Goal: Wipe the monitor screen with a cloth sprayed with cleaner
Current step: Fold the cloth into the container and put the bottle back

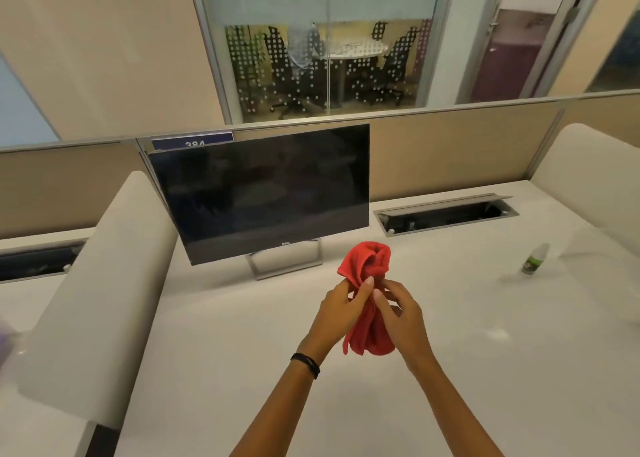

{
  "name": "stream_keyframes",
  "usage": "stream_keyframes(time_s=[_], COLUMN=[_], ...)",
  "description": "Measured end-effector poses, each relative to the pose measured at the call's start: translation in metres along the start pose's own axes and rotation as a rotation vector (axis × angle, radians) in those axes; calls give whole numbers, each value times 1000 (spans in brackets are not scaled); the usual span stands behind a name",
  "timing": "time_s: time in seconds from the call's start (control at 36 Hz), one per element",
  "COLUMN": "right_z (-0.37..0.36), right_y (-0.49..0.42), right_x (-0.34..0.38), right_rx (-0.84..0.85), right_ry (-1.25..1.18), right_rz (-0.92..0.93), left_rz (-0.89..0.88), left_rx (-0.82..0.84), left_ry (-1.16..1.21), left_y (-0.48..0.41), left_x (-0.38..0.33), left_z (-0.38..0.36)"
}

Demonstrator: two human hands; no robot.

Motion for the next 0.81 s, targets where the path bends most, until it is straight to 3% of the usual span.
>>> stream_keyframes(time_s=[0.39, 0.81], right_z=[43, 167], right_y=[17, 3], right_x=[18, 6], right_rx=[-122, -245], right_ry=[194, 68], right_rz=[35, -23], left_rz=[-51, 102], left_rx=[-71, -246], left_ry=[146, 364], left_y=[15, 5], left_x=[-4, -23], left_z=[-25, -61])
Point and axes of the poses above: each hand's wrist, its own y-axis away from the middle knuckle, its own z-axis out of the back of the hand, x = y × z, the point moved 6 cm from there along -y, towards the middle knuckle, and after that the axes turned 9 degrees about z, right-handed, at the moved point
